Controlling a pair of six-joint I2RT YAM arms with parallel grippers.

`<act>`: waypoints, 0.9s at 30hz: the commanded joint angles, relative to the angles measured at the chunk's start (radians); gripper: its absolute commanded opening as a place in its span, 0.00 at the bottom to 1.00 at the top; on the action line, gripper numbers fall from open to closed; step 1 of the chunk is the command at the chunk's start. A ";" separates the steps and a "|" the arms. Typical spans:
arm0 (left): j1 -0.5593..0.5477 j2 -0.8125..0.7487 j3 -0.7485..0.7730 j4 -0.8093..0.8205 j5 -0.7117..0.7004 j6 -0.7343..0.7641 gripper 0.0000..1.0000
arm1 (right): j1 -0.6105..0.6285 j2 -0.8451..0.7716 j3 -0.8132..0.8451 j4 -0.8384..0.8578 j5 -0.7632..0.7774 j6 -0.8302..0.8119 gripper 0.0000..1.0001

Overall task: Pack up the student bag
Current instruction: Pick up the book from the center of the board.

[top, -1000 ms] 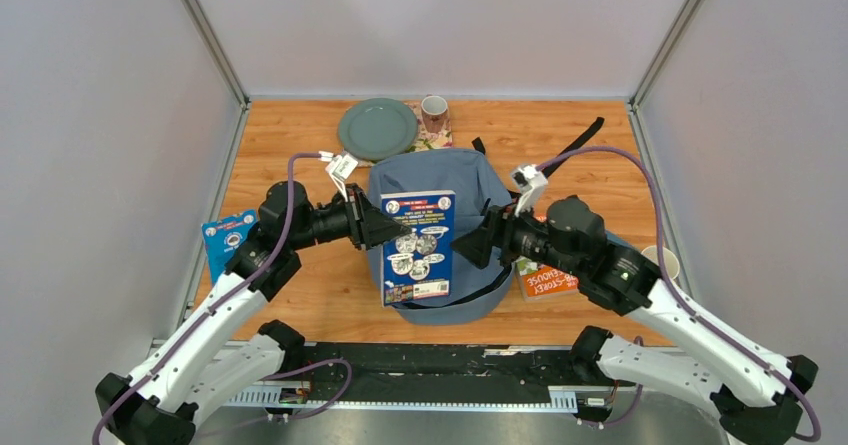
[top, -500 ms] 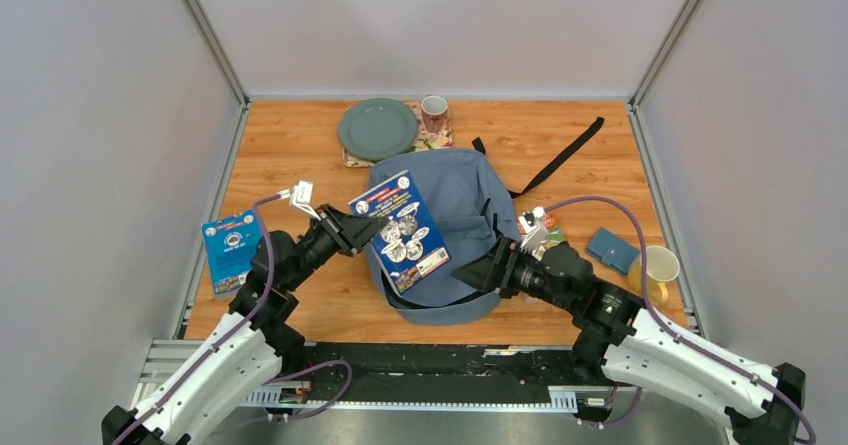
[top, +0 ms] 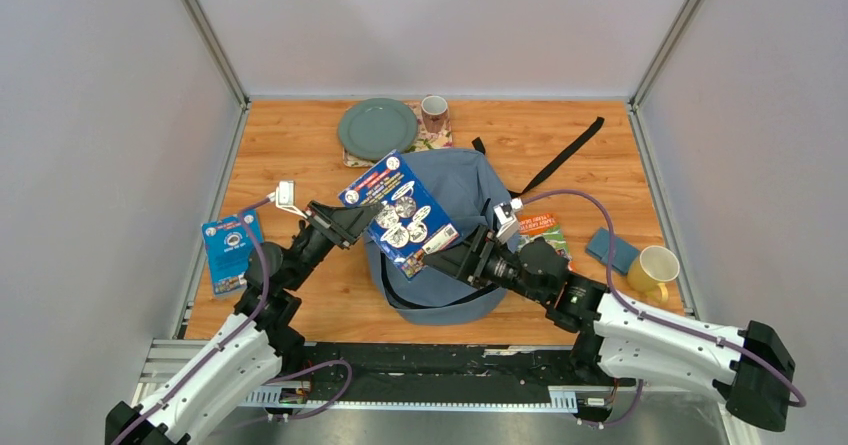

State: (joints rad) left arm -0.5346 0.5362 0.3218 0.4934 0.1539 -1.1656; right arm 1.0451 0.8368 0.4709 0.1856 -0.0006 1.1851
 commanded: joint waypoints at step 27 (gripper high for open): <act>0.002 0.033 0.143 -0.148 0.148 0.089 0.51 | 0.001 -0.067 0.044 0.252 0.048 -0.065 0.00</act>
State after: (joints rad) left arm -0.5255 0.5507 0.3641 0.5129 0.2111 -1.1862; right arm 1.0462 0.8486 0.4816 0.3985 0.0177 1.1805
